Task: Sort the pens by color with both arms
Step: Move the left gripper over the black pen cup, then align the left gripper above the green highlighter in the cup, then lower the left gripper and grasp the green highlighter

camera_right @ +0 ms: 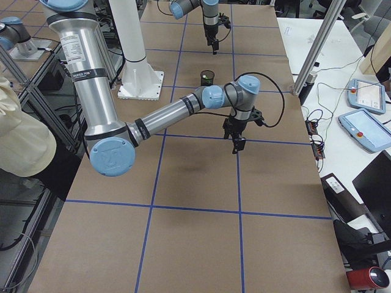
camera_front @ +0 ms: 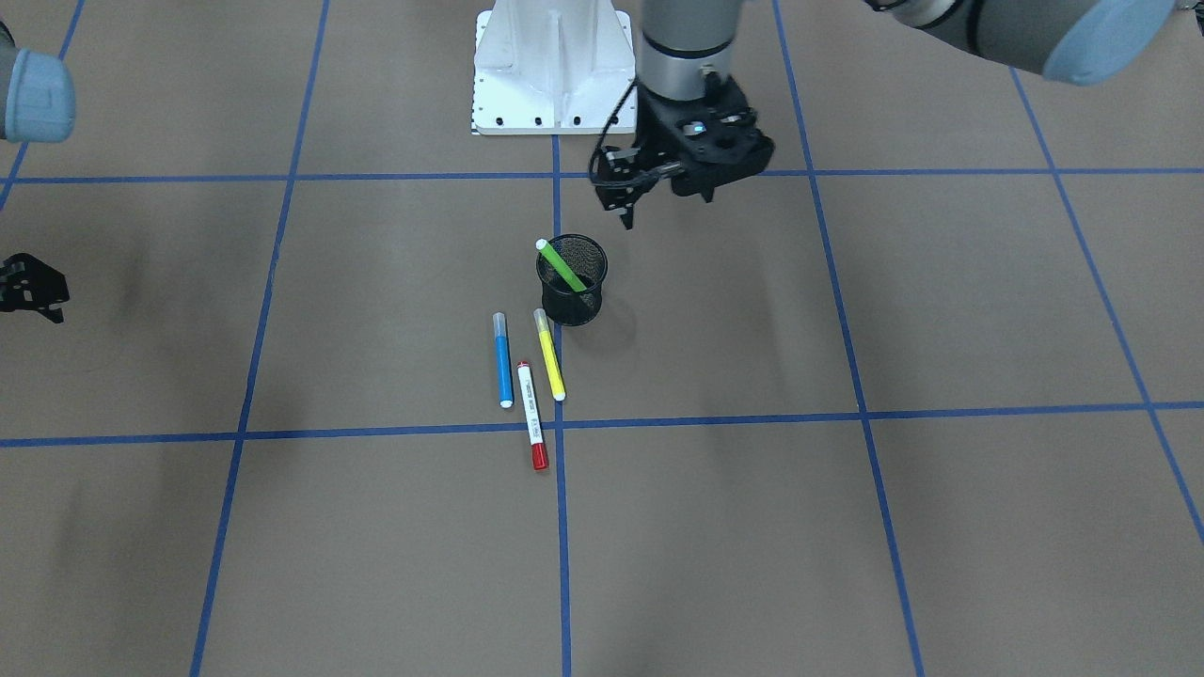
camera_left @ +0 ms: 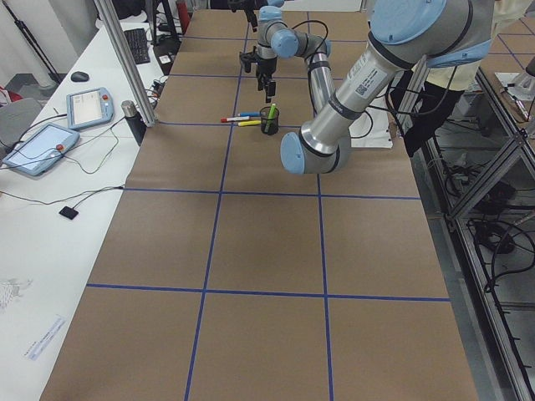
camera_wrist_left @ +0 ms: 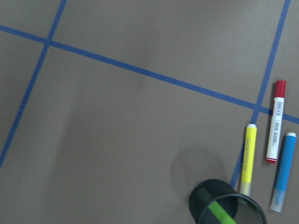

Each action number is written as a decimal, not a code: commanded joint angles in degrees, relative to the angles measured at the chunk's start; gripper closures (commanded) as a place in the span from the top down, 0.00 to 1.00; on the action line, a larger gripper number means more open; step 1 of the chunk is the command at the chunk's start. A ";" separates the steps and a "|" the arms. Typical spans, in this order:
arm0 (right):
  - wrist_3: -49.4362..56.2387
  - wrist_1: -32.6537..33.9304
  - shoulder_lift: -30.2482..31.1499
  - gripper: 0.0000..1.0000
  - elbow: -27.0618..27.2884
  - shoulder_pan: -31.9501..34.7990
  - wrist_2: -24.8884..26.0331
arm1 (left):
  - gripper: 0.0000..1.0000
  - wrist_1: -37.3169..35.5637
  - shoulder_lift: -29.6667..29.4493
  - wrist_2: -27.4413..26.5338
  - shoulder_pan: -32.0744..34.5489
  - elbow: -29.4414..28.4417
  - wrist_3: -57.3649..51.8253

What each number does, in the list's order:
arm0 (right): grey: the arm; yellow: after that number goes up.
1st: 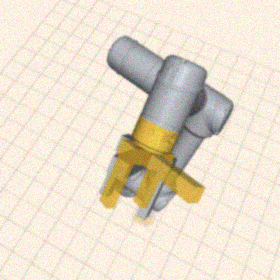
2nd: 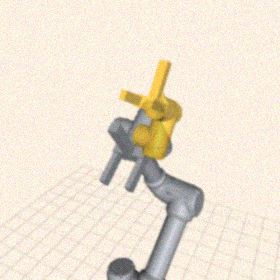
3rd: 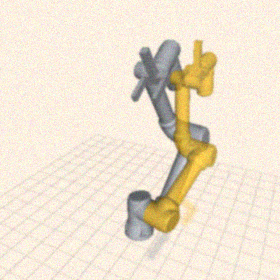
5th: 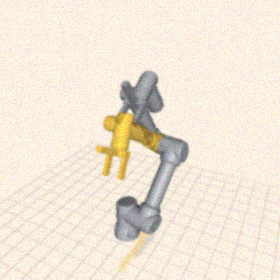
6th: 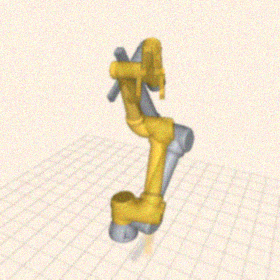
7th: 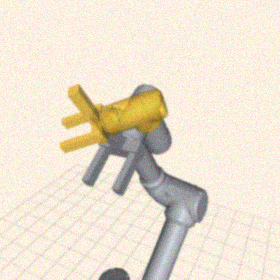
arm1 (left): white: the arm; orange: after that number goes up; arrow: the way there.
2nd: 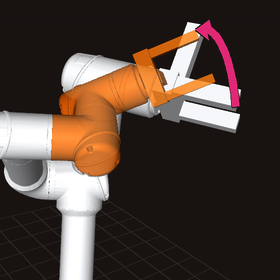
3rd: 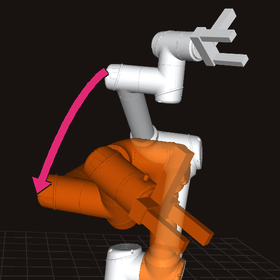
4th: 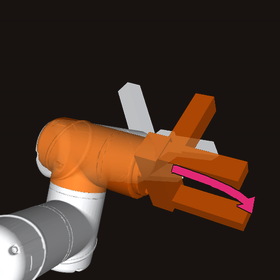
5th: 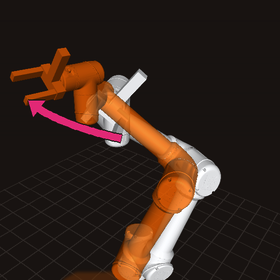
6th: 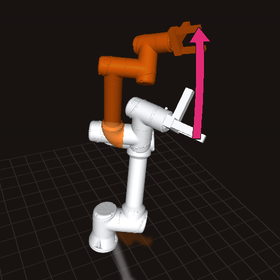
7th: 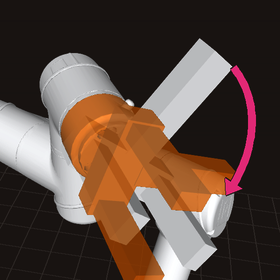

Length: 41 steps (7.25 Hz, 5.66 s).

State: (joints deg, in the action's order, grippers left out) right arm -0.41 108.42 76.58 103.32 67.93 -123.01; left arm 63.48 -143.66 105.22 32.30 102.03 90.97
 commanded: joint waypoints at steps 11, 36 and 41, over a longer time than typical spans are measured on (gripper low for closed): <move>1.72 -0.14 1.29 0.99 0.21 1.24 -0.39 | 0.53 4.90 -6.02 -11.79 -10.15 -15.80 13.44; 2.08 -0.06 1.38 0.99 -0.49 1.77 -0.57 | 0.00 25.28 2.33 -40.52 -6.62 -17.80 4.54; 2.16 -0.06 1.29 0.99 -0.49 1.77 -0.48 | 0.69 25.20 2.86 -41.59 -9.88 -17.74 5.09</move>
State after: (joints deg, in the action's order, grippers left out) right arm 1.73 108.37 77.88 102.83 69.70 -123.56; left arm 88.71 -141.09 63.79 22.77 84.24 96.11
